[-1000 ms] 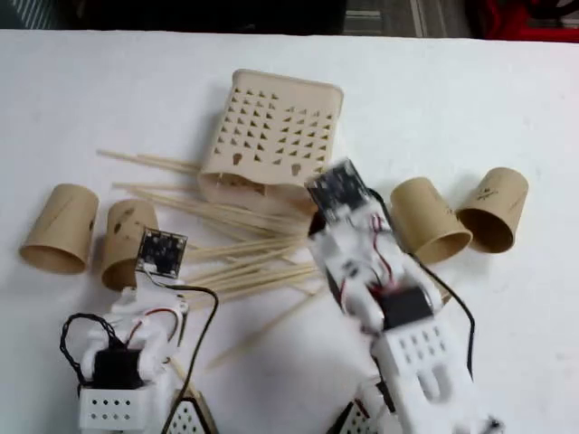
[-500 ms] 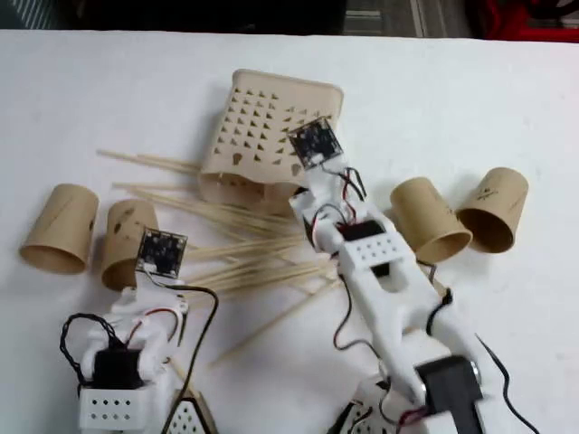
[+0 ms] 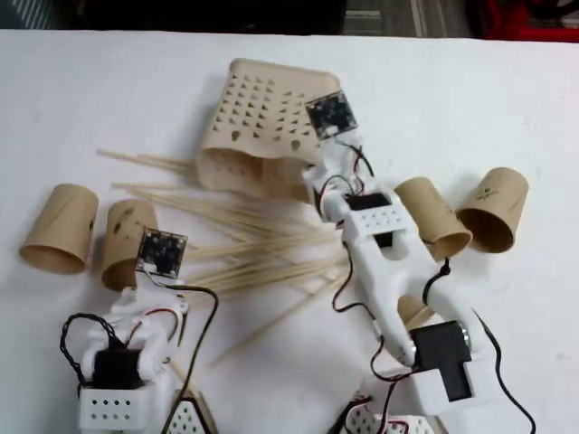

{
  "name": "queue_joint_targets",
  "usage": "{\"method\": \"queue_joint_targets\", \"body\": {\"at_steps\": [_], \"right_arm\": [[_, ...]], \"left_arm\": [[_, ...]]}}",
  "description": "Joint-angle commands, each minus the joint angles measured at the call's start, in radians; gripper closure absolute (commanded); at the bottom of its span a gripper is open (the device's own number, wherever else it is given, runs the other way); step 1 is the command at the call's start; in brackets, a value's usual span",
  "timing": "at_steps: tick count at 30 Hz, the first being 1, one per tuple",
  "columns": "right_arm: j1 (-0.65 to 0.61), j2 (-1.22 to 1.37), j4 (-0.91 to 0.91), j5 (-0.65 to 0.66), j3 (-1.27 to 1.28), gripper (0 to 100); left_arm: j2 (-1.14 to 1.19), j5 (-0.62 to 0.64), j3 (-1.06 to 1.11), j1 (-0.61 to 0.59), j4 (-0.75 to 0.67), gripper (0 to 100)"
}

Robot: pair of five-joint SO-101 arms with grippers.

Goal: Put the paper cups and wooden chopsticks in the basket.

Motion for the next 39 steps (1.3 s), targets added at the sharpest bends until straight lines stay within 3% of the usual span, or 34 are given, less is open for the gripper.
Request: {"method": "queue_joint_targets", "body": {"at_steps": [1, 13, 26, 39], "right_arm": [[0.005, -0.094, 0.025, -0.040, -0.052, 97.9], [0.044, -0.252, 0.407, -0.235, -0.318, 97.9], [0.044, -0.252, 0.905, -0.235, -0.641, 97.9], [0.045, -0.251, 1.104, -0.235, -0.675, 97.4]], "left_arm": [[-0.004, 0.006, -0.005, 0.002, 0.005, 95], [-0.004, 0.006, -0.005, 0.002, 0.005, 95], [-0.004, 0.006, -0.005, 0.002, 0.005, 95], [-0.004, 0.006, -0.005, 0.002, 0.005, 95]]}}
